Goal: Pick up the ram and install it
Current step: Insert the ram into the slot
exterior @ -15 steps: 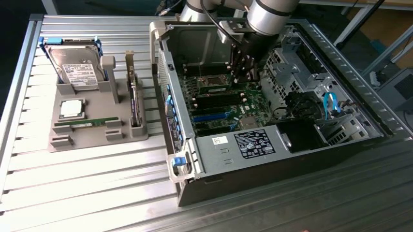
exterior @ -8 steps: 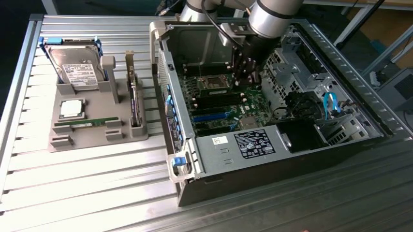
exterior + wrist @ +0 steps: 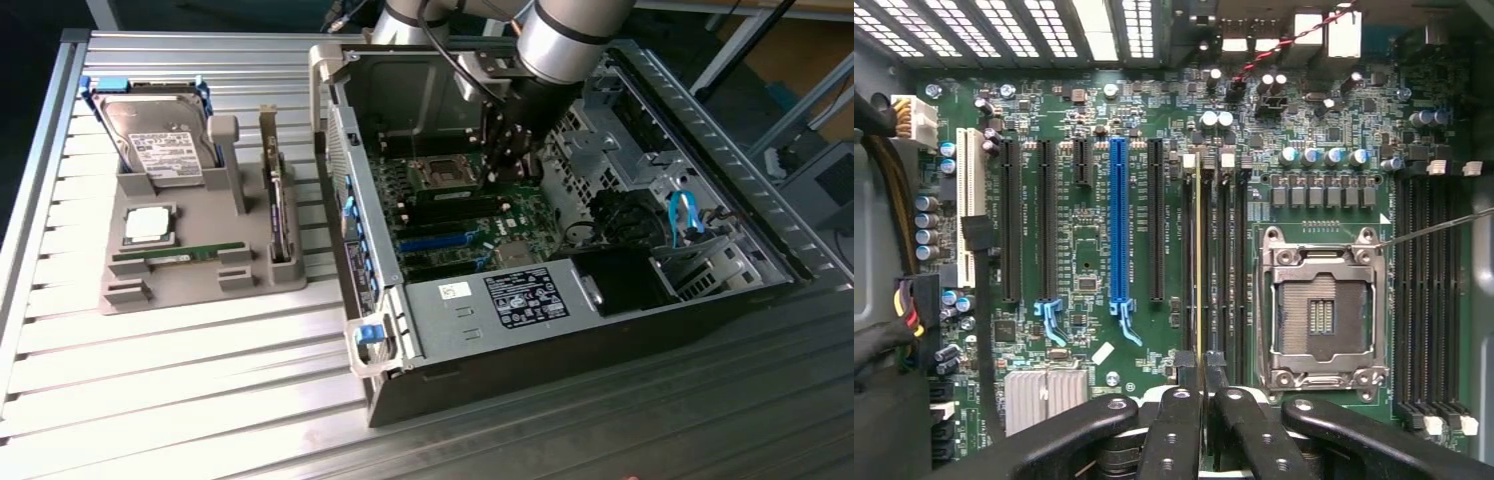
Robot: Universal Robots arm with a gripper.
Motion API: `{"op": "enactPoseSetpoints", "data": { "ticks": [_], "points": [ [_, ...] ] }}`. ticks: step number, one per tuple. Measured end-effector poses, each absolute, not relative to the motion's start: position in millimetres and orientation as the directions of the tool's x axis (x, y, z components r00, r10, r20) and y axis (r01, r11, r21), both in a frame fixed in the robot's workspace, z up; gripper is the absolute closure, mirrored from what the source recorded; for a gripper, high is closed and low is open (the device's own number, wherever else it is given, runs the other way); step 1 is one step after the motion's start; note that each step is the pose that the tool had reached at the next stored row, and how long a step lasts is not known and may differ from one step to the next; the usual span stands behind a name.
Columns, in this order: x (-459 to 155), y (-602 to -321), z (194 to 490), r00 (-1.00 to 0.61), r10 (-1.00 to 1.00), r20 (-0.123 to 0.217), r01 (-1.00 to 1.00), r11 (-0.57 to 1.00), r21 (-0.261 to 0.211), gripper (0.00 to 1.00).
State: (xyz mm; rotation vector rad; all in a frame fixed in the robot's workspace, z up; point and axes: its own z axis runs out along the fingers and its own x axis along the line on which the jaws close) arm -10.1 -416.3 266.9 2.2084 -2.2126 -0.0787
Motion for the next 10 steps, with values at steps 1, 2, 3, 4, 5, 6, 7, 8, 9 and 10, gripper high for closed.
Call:
{"op": "enactPoseSetpoints", "data": {
  "ticks": [1,2,3,4,5,6,7,8,9,10],
  "points": [
    [-10.2,-417.2,266.9,-0.002,-1.000,-0.025,-0.999,0.001,0.046,0.88],
    [-10.2,-418.4,267.0,-0.002,-1.000,-0.025,-0.999,0.001,0.046,0.88],
    [-10.2,-418.8,266.9,-0.003,-1.000,-0.025,-0.999,0.001,0.046,0.88],
    [-10.2,-418.8,266.9,-0.003,-1.000,-0.025,-0.999,0.001,0.046,0.88],
    [-10.2,-418.8,266.9,-0.002,-1.000,-0.025,-0.999,0.001,0.046,0.88],
    [-10.1,-418.8,266.9,-0.002,-1.000,-0.025,-0.999,0.001,0.046,0.88],
    [-10.1,-418.8,267.0,-0.003,-1.000,-0.025,-0.999,0.001,0.046,0.88],
    [-10.1,-418.9,266.9,-0.003,-1.000,-0.025,-0.999,0.002,0.046,0.88],
    [-10.1,-418.9,266.9,-0.005,-1.000,-0.025,-0.999,0.004,0.046,0.88],
    [-10.2,-418.9,266.8,-0.008,-1.000,-0.025,-0.999,0.006,0.046,0.88]
  ]
}}
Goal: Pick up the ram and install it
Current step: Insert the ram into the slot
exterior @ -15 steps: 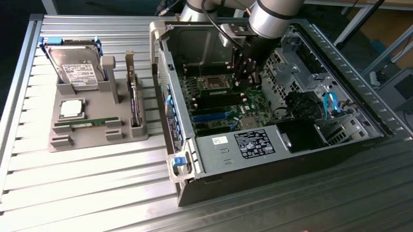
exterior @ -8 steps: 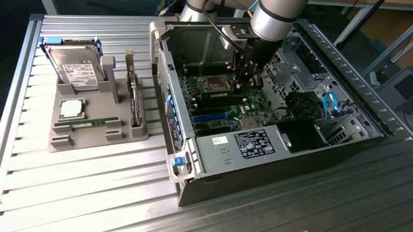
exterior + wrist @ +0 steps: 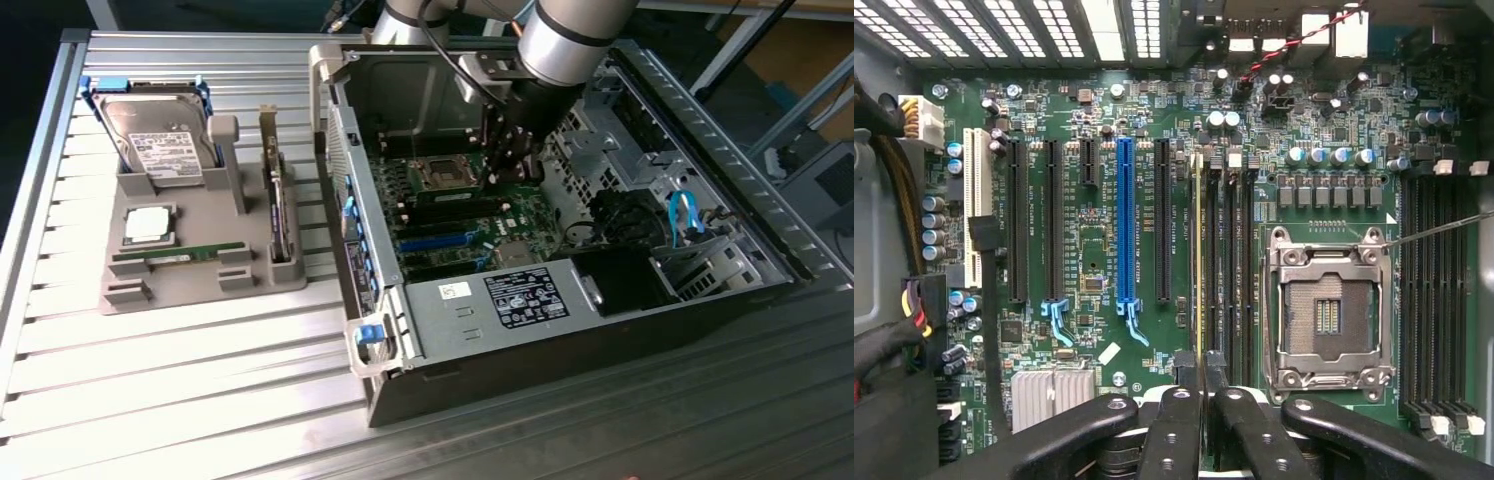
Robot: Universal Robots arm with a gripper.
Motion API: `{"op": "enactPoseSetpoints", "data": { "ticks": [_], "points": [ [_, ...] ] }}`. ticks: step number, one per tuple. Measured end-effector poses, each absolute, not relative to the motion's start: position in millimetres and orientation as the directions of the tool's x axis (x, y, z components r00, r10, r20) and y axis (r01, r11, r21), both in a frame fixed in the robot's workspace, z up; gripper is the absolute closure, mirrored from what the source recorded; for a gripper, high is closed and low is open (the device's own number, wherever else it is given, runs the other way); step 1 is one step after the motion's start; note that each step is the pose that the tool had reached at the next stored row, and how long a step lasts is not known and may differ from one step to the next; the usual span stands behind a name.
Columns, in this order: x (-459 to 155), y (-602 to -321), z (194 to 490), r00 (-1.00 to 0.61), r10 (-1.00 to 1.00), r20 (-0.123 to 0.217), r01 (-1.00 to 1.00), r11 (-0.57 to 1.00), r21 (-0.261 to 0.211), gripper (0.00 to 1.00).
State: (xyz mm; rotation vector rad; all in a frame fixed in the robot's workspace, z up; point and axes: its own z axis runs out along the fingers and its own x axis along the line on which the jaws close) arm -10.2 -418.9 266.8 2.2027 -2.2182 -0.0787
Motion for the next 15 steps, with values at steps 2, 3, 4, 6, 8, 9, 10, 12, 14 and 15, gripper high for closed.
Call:
{"op": "enactPoseSetpoints", "data": {
  "ticks": [2,3,4,6,8,9,10,12,14,15],
  "points": [
    [-10.1,-418.9,266.8,-0.011,-1.000,-0.025,-0.999,0.010,0.046,0.88],
    [-10.1,-418.9,266.7,-0.011,-1.000,-0.025,-0.999,0.010,0.046,0.88],
    [-10.1,-418.9,266.7,-0.011,-1.000,-0.025,-0.999,0.010,0.046,0.88],
    [-10.2,-418.9,266.5,-0.011,-1.000,-0.025,-0.999,0.010,0.046,0.88],
    [-10.1,-418.9,265.3,-0.011,-1.000,-0.026,-0.999,0.010,0.046,0.88],
    [-10.1,-418.9,264.7,-0.011,-1.000,-0.025,-0.999,0.010,0.046,0.88],
    [-10.1,-418.9,263.8,-0.011,-1.000,-0.025,-0.999,0.010,0.046,0.88],
    [-10.1,-418.9,261.7,-0.011,-1.000,-0.025,-0.999,0.010,0.046,0.88],
    [-10.1,-418.9,259.0,-0.011,-1.000,-0.025,-0.999,0.010,0.046,0.88],
    [-10.1,-418.9,258.0,-0.011,-1.000,-0.025,-0.999,0.010,0.046,0.88]
  ]
}}
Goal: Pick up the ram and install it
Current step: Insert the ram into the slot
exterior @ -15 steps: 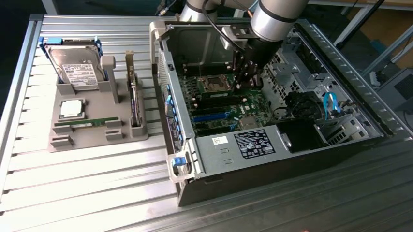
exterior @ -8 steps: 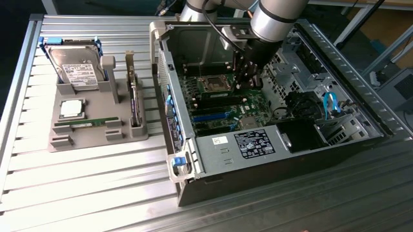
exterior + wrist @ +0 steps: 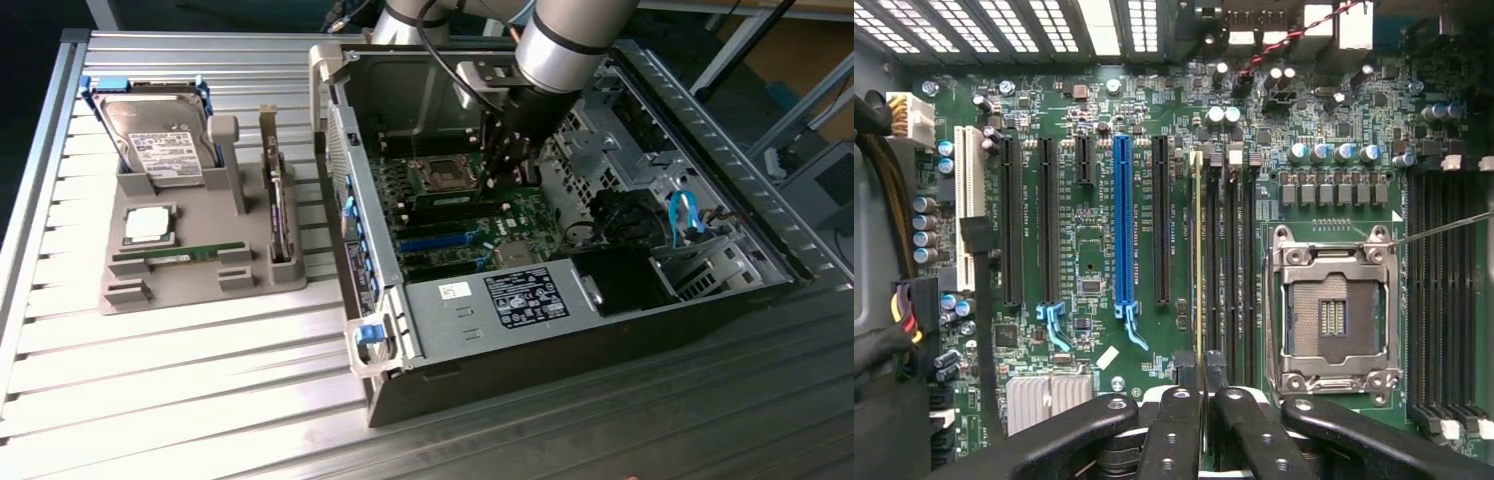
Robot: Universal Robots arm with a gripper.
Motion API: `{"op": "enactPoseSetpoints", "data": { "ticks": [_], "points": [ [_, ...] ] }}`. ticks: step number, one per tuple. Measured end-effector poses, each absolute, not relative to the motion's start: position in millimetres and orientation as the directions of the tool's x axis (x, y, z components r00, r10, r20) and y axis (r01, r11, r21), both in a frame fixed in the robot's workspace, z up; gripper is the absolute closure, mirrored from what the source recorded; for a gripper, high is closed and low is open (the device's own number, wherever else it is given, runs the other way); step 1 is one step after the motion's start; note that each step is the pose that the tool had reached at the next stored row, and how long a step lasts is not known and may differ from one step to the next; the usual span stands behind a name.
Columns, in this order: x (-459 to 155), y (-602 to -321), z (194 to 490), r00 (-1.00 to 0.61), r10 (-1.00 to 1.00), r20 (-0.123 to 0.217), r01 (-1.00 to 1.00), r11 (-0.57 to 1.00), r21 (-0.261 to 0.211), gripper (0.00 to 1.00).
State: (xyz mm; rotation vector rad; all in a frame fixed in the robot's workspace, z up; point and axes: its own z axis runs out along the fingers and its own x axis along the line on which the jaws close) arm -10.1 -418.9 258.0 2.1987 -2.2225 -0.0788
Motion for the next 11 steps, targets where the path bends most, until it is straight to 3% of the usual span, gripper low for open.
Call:
{"op": "enactPoseSetpoints", "data": {
  "ticks": [11],
  "points": [
    [-10.1,-418.8,248.4,-0.012,-1.000,-0.025,-0.999,0.010,0.046,0.88]
  ]
}}
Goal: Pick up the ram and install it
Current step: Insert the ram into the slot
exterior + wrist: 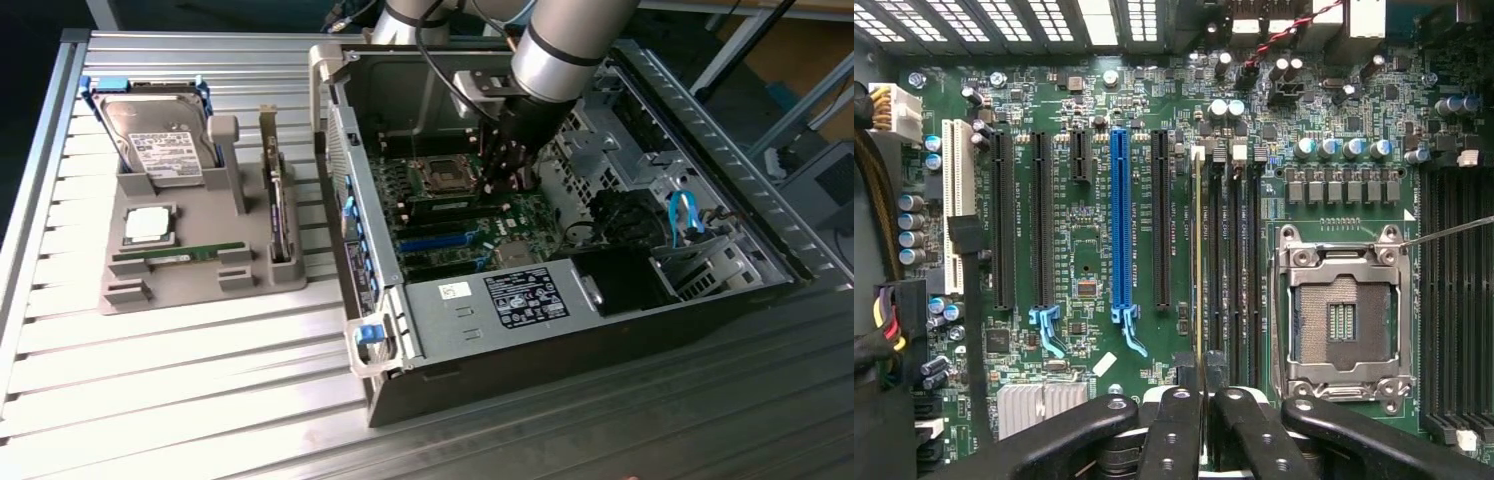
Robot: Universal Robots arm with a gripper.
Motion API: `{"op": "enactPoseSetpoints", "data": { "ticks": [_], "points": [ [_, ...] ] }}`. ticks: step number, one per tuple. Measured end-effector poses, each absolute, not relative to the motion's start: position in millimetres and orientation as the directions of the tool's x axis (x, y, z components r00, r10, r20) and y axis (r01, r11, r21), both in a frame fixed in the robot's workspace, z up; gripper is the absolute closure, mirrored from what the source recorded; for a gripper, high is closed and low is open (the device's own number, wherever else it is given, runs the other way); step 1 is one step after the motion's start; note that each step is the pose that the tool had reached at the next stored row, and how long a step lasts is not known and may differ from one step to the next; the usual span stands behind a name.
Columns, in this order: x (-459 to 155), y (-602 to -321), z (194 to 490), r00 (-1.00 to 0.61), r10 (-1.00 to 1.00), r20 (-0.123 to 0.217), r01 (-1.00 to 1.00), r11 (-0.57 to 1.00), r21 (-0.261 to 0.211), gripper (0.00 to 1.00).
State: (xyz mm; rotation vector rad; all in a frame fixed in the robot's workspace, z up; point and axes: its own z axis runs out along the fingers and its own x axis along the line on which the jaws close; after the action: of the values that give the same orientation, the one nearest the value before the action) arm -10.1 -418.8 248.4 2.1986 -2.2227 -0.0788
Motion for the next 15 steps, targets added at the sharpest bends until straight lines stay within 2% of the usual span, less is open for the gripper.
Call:
{"op": "enactPoseSetpoints", "data": {
  "ticks": [15],
  "points": [
    [-10.1,-416.3,243.9,-0.011,-1.000,-0.025,-0.999,0.010,0.046,0.88]
  ]
}}
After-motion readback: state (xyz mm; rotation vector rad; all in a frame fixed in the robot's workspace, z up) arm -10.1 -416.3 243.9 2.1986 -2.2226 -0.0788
